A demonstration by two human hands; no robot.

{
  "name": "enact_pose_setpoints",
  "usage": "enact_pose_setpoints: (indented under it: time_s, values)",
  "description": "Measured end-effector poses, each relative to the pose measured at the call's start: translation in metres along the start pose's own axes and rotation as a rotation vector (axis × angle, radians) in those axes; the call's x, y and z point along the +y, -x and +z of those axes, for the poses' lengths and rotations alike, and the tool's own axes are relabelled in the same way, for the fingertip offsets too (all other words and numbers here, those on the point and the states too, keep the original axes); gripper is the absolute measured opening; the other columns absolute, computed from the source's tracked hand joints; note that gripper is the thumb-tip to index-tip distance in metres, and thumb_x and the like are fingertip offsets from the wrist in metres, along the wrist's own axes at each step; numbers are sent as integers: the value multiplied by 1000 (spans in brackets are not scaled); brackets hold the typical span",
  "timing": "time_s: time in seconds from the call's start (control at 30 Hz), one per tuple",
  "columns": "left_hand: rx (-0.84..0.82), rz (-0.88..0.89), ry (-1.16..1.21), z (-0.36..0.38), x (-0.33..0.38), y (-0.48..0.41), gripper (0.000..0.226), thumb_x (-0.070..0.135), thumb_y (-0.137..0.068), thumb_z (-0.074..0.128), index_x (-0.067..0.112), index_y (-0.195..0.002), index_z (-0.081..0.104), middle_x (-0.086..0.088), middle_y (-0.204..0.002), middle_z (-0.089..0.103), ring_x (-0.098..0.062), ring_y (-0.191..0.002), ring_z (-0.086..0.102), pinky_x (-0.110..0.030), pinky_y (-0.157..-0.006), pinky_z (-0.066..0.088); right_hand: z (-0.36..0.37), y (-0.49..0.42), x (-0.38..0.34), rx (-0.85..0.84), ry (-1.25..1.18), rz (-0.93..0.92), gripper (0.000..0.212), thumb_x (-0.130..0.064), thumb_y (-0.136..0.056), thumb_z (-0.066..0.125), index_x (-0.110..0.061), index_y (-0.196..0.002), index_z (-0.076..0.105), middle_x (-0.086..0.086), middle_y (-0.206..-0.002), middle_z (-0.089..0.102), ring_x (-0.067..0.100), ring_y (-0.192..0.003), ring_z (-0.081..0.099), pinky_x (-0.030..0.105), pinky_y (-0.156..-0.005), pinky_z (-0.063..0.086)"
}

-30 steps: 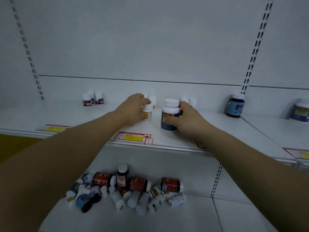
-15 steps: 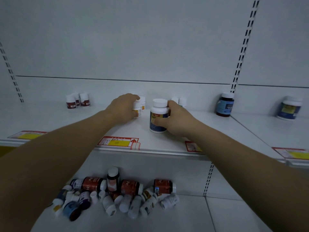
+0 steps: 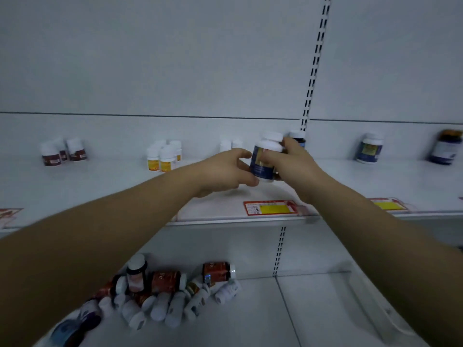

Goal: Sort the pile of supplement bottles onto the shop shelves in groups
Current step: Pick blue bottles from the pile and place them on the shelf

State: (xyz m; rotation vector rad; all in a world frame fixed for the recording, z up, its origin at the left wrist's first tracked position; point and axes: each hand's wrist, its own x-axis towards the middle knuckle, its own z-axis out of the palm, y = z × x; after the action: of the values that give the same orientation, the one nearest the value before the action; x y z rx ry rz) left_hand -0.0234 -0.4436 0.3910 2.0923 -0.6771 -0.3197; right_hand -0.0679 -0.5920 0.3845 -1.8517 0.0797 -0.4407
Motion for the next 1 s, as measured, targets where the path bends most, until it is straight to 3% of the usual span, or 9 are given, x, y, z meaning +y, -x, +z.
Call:
enact_pose_setpoints:
  time_s: [0.13, 0.23, 0.3, 0.43, 0.53, 0.63, 0.77, 0.9, 1.0]
  values:
    - [-74, 23, 57, 41, 29, -16, 55, 13, -84, 68, 23, -131, 43, 0, -112, 61, -17, -102, 60, -35, -92, 51, -49, 6, 8, 62, -58, 34, 36, -16, -89, 62, -22, -121, 47, 2, -112, 59, 20, -98, 62, 34, -77, 56]
    - [-79, 65, 48, 74, 56, -29, 26, 12, -85, 65, 28, -101, 52, -8, -116, 60, -26, -110, 58, -40, -94, 49, -90, 5, 15, 104, -32, 51, 36, -16, -89, 62, -20, -122, 48, 6, -115, 60, 24, -98, 64, 40, -81, 57]
    - [-70, 73, 33, 99, 72, -44, 31, 15, -83, 67, 25, -110, 54, -6, -116, 61, -26, -110, 58, -41, -95, 50, -122, 3, 21, 123, -10, 51, 37, -17, -88, 63, -19, -122, 49, 6, -113, 61, 24, -98, 64, 43, -84, 57]
    - [-44, 53, -108, 155, 108, -79, 68, 28, -81, 71, 21, -140, 38, -1, -123, 61, -19, -110, 57, -38, -101, 43, -196, 1, 38, 121, 81, 16, 34, -15, -89, 62, -19, -120, 47, 1, -109, 57, 22, -99, 60, 37, -85, 55]
    - [-27, 29, -240, 197, 138, -103, 68, 34, -86, 67, 23, -144, 32, -2, -138, 50, -20, -116, 52, -31, -96, 40, -256, -8, 56, 100, 150, 2, 34, -15, -86, 64, -19, -115, 48, 4, -111, 57, 22, -98, 60, 39, -87, 54]
    - [-13, -20, -382, 232, 161, -125, 65, 42, -88, 61, 21, -144, 35, -2, -146, 42, -22, -126, 45, -32, -100, 34, -306, -21, 73, 50, 233, 8, 38, -18, -83, 66, -20, -116, 49, 3, -110, 58, 23, -99, 59, 42, -89, 54]
    - [0, -106, -546, 263, 173, -140, 64, 54, -92, 47, 17, -143, 38, -4, -148, 37, -21, -131, 39, -27, -97, 30, -344, -36, 91, -41, 249, 13, 43, -18, -82, 67, -19, -120, 47, -2, -105, 56, 16, -94, 58, 33, -79, 53]
    - [17, -218, -638, 278, 176, -149, 69, 61, -94, 34, 15, -146, 33, -5, -153, 31, -23, -136, 34, -34, -108, 27, -360, -52, 105, -97, 278, 10, 40, -19, -83, 67, -20, -116, 45, -3, -103, 54, 7, -85, 53, 23, -65, 44]
    - [29, -285, -674, 287, 173, -161, 78, 68, -91, 29, 16, -149, 26, -6, -156, 25, -25, -140, 29, -39, -114, 22, -364, -65, 115, -111, 311, 20, 40, -20, -83, 69, -19, -115, 44, -1, -107, 53, 11, -86, 53, 25, -68, 43]
